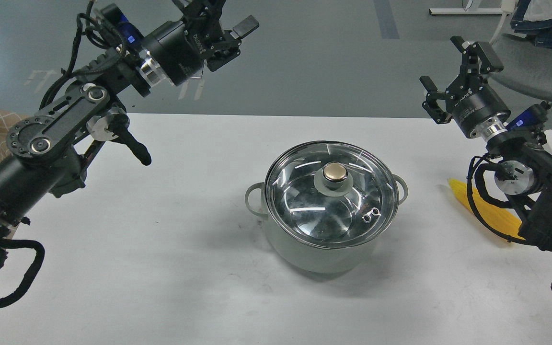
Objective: Open pot and put corn in
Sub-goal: 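Lower the left gripper onto the glass lid and grasp its brass knob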
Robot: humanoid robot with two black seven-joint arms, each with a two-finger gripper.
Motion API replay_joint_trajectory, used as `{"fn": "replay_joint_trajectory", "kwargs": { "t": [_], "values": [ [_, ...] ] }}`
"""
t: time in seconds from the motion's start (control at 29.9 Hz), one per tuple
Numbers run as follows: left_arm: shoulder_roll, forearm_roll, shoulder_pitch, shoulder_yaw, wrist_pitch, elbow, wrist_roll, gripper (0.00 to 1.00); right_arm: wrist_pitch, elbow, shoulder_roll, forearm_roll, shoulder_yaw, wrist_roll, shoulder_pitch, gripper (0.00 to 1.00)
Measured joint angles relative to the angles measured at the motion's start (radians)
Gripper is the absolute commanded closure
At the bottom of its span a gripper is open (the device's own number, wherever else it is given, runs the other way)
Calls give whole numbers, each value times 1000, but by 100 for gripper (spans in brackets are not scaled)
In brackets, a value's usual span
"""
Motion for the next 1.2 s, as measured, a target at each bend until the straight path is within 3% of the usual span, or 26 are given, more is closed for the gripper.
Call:
{"fn": "replay_joint_trajectory", "kwargs": {
  "t": [0.23,0.5,0.74,0.97,1.2],
  "values": [
    [6,516,-4,3,67,-193,-2,2,-1,3,-25,0,0,0,-6,0],
    [-10,959,-14,87,157,-232,-18,2,-1,13,-73,1,0,0,-16,0],
    [-68,1143,-42,259,180,-236,-23,2,0,15,-81,2,1,0,-22,0],
    [-144,1213,-21,316,185,-147,-66,2,1,14,-81,2,1,0,-26,0],
    [-155,1213,23,330,186,-132,-72,5,1,15,-82,2,1,0,-29,0]
  ]
}}
